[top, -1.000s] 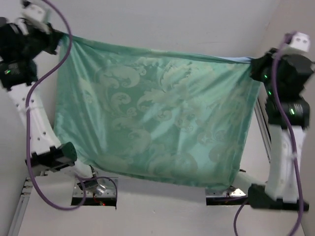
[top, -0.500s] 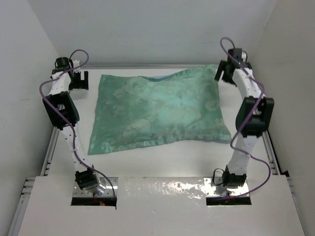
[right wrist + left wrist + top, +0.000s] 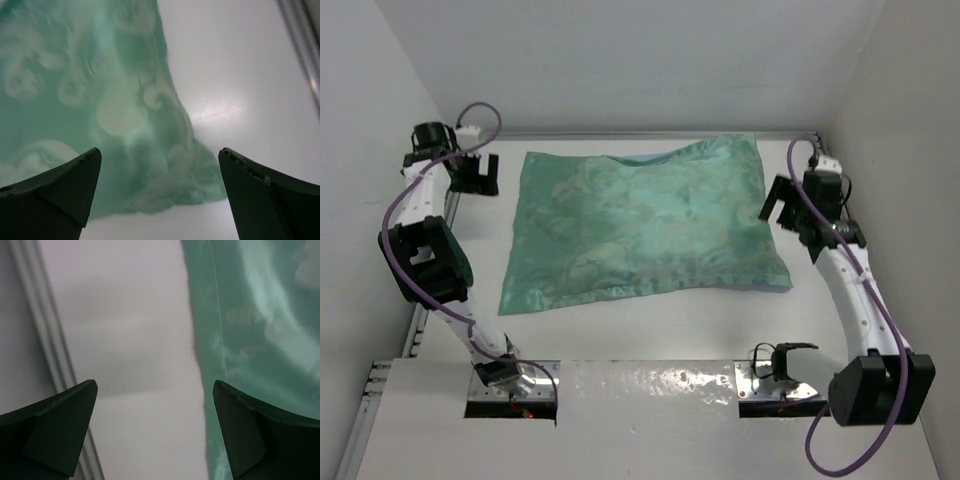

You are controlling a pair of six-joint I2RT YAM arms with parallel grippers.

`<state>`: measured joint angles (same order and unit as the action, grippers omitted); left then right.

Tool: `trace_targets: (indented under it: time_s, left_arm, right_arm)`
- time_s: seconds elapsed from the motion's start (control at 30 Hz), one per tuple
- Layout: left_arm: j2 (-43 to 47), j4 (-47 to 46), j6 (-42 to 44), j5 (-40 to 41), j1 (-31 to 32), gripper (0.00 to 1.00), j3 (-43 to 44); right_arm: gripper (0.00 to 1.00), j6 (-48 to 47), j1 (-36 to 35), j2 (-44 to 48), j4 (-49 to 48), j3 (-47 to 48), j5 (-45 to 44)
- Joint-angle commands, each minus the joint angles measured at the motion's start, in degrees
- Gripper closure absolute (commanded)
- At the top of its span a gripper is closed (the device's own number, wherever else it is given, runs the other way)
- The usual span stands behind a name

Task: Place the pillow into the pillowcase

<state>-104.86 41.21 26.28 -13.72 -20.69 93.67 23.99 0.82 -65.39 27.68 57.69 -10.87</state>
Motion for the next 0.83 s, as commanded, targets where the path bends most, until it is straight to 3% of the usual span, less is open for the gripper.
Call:
trace_targets:
  time_s: [0.0,0.17,0.3,0.57,0.8]
  left_arm:
    - [0.97,1.68,3.95,-2.37,-0.41,0.00,-8.48]
    - [4.30,0.11,5.44,-3.07,-0.67,0.00,-20.26]
    - [8.43,-6.47,4.48,-2.37,-0.76,0.00,-30.01]
    - [11.08,-9.04,3.25,-4.57,-0.85,0.00,-35.13]
    - [11.78,-9.39,3.51,-4.57,-0.85,0.00,-36.89]
  right_arm:
    - [0.01,1.58,-0.12,5.94,-0.43,-9.95,3.05]
    - [0.01,6.85,-0.03,14.48,-0.26,-20.31,-0.19]
    - [0.01,16.17,-0.12,21.25,0.53,-26.30,-8.53]
    - [0.01,21.18,-0.03,32.85,-2.90,-33.96,-12.33]
    - [0.01,21.72,-0.03,33.57,-0.18,-32.83,-13.47]
